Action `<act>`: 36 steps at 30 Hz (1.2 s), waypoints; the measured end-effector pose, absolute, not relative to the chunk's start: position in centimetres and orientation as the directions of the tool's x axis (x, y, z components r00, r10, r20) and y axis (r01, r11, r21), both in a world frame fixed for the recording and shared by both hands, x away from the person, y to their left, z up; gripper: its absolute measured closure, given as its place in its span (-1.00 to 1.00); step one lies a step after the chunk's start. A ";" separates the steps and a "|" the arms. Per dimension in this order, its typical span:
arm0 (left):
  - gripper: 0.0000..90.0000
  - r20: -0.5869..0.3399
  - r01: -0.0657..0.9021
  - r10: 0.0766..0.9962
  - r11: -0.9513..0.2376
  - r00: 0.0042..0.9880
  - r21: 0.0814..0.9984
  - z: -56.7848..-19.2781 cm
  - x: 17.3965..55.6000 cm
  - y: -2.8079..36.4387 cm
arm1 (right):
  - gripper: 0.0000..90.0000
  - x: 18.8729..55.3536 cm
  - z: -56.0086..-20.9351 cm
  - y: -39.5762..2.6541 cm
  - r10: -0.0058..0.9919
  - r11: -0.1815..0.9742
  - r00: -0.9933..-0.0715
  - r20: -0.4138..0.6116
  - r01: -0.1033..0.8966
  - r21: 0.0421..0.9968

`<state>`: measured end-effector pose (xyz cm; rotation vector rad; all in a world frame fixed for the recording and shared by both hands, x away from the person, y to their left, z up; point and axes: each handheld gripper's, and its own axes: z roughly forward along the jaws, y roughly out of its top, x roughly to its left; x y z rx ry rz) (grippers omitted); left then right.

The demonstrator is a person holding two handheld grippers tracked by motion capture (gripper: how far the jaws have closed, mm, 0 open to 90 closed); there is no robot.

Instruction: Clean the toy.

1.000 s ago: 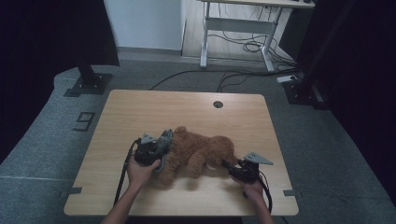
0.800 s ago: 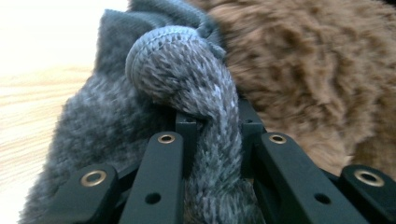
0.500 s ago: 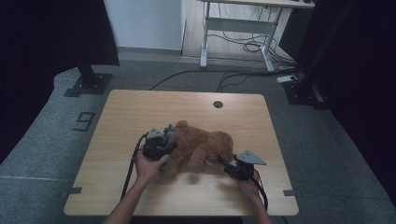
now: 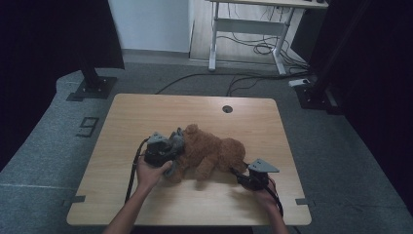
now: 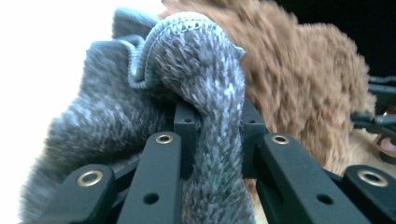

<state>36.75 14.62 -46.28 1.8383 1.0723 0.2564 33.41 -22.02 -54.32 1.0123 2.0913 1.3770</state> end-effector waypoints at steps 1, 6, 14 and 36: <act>0.67 -0.259 0.549 0.764 -0.146 0.591 0.823 -45.6 36.5 14.8 | 0.16 33.2 -54.3 -22.2 0.766 0.243 -0.641 0.038 0.344 0.907; 0.67 -0.203 0.466 0.760 -0.146 0.618 0.873 -41.4 36.2 14.0 | 0.15 32.9 -54.4 -22.3 0.761 0.244 -0.647 0.045 0.350 0.905; 0.66 -0.149 0.473 0.757 -0.231 0.637 0.850 -40.1 39.9 9.2 | 0.16 32.7 -54.6 -22.4 0.756 0.245 -0.653 0.040 0.340 0.908; 0.71 -0.202 0.520 0.721 -0.250 0.663 0.817 -47.1 36.2 10.2 | -0.60 32.6 -52.0 -23.5 0.736 0.030 -0.642 0.213 0.346 0.938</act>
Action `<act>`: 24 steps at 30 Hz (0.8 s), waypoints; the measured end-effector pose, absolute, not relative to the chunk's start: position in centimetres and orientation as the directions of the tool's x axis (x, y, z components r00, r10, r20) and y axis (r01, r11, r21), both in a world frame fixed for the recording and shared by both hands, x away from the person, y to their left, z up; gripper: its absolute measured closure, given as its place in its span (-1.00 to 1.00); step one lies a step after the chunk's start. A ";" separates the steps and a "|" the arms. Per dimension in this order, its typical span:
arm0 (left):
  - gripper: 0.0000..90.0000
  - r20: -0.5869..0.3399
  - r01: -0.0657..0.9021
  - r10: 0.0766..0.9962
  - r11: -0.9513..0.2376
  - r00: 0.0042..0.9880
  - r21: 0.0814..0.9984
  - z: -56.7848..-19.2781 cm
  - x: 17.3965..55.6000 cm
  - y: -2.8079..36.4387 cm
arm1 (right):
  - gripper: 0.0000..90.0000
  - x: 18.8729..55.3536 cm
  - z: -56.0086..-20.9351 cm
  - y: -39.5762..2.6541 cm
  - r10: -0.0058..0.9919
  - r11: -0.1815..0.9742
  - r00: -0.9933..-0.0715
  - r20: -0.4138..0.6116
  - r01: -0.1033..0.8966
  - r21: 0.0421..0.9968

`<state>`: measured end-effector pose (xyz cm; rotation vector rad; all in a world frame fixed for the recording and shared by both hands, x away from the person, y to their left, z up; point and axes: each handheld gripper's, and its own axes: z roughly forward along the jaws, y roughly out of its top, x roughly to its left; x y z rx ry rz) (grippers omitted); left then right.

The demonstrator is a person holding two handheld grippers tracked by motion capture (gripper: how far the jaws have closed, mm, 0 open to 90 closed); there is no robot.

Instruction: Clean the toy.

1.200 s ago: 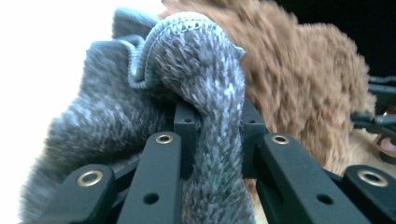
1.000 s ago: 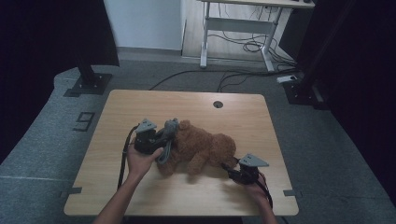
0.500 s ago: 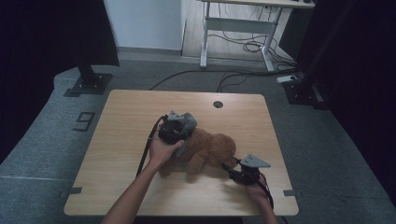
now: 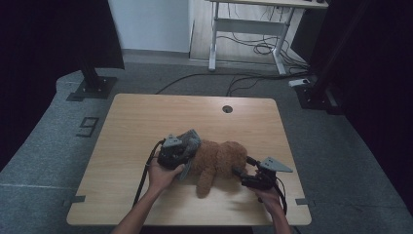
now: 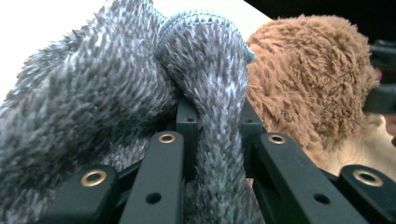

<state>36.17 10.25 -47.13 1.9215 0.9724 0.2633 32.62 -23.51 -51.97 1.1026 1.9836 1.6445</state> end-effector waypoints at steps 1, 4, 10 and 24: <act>0.71 -0.199 0.516 0.719 -0.251 0.666 0.819 -47.3 35.9 10.3 | -0.64 32.7 -51.9 -23.3 0.738 0.027 -0.638 0.217 0.350 0.936; 0.72 -0.208 0.513 0.717 -0.237 0.665 0.825 -47.6 35.3 10.5 | -0.79 33.3 -52.0 -22.4 0.744 0.040 -0.630 0.223 0.374 0.926; 0.72 -0.200 0.501 0.716 -0.236 0.669 0.833 -48.0 34.6 10.5 | -0.72 33.7 -52.7 -20.9 0.779 0.109 -0.601 0.180 0.413 0.904; 0.73 -0.155 0.423 0.675 -0.252 0.721 0.870 -43.8 33.8 7.0 | -0.21 32.8 -52.9 -21.0 0.782 0.140 -0.609 0.133 0.379 0.915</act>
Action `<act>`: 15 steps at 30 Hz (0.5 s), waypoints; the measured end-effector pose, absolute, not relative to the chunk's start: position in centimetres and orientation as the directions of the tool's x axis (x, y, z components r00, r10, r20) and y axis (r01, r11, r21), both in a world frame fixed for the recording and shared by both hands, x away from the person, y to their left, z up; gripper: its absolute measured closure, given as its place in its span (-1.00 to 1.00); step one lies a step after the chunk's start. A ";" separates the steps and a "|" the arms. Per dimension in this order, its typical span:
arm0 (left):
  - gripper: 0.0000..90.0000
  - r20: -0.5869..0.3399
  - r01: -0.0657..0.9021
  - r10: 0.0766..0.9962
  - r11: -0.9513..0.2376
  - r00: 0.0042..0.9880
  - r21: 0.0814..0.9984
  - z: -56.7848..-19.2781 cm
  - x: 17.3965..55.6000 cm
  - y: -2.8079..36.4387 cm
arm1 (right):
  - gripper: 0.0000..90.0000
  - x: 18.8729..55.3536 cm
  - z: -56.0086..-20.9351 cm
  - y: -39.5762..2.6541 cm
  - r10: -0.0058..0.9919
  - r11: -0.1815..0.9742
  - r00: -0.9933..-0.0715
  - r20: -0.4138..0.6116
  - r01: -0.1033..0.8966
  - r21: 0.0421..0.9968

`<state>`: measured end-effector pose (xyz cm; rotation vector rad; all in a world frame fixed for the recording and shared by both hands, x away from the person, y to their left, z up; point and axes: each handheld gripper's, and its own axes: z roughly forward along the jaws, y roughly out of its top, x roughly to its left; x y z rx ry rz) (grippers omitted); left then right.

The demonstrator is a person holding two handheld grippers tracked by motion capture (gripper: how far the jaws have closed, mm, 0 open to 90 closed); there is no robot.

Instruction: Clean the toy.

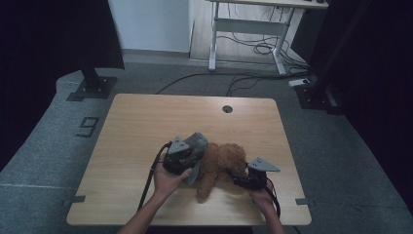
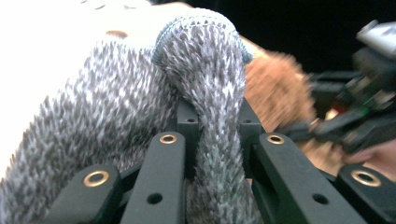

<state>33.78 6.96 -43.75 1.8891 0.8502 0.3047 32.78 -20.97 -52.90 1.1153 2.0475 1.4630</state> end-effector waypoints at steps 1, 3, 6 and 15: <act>0.73 -0.148 0.410 0.660 -0.260 0.736 0.874 -43.4 33.9 6.0 | -0.21 32.7 -52.9 -20.9 0.782 0.138 -0.609 0.134 0.379 0.915; 0.73 -0.143 0.399 0.636 -0.279 0.758 0.874 -43.0 34.2 3.6 | -0.21 32.7 -52.9 -21.0 0.780 0.142 -0.612 0.129 0.375 0.916; 0.73 -0.146 0.396 0.604 -0.305 0.784 0.866 -43.1 34.6 -0.2 | -0.21 32.6 -52.9 -21.1 0.774 0.146 -0.620 0.127 0.371 0.917; 0.72 -0.085 0.381 0.579 -0.413 0.811 0.828 -46.7 34.9 -7.0 | -0.20 32.6 -53.2 -21.6 0.767 0.159 -0.628 0.134 0.388 0.908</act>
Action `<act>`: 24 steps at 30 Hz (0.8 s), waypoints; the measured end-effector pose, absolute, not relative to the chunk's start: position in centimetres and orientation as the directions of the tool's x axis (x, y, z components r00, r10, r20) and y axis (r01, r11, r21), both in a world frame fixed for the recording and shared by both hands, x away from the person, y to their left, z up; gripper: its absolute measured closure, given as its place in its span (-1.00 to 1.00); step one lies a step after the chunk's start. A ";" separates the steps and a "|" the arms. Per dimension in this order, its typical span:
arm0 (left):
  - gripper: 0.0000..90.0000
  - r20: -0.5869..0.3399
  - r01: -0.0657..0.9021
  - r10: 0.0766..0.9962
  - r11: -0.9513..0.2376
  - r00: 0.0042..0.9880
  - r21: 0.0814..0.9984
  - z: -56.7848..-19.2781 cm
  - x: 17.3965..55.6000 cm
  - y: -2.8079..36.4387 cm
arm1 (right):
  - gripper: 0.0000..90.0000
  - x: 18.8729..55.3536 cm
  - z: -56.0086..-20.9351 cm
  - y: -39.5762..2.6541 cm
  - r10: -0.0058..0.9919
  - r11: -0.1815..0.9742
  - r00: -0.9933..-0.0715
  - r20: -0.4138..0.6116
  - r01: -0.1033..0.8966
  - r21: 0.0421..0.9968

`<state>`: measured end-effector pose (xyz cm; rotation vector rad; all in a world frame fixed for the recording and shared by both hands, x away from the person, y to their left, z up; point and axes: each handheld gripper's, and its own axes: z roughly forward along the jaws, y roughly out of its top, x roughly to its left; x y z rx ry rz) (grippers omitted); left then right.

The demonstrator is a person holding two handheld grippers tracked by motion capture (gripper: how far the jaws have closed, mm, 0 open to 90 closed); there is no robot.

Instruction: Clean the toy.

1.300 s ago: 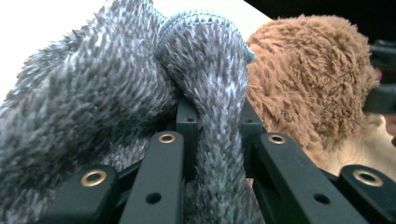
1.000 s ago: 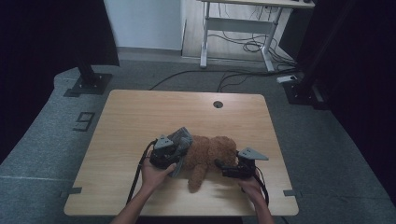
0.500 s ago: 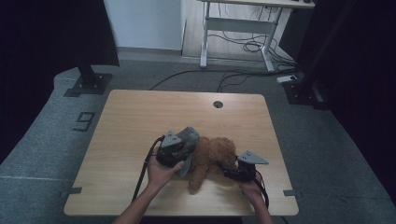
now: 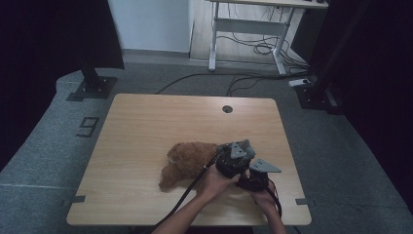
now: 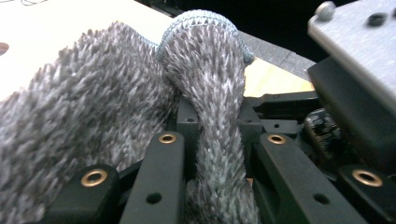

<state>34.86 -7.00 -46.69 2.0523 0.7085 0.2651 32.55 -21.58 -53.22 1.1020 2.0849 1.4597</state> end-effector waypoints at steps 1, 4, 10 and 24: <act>0.72 -0.096 0.388 0.581 -0.403 0.808 0.829 -46.7 34.9 -6.8 | -0.19 32.6 -53.3 -21.7 0.765 0.158 -0.629 0.137 0.390 0.907; 0.73 -0.092 0.387 0.597 -0.388 0.797 0.836 -46.3 34.8 -5.9 | -0.16 32.6 -53.3 -21.8 0.760 0.160 -0.635 0.135 0.384 0.909; 0.72 -0.084 0.397 0.653 -0.349 0.753 0.849 -45.6 35.0 -2.4 | -0.14 32.5 -53.3 -21.7 0.766 0.151 -0.627 0.145 0.394 0.907; 0.72 -0.100 0.462 0.771 -0.268 0.629 0.846 -45.3 35.7 9.0 | -0.14 32.5 -53.3 -21.7 0.768 0.142 -0.623 0.151 0.394 0.908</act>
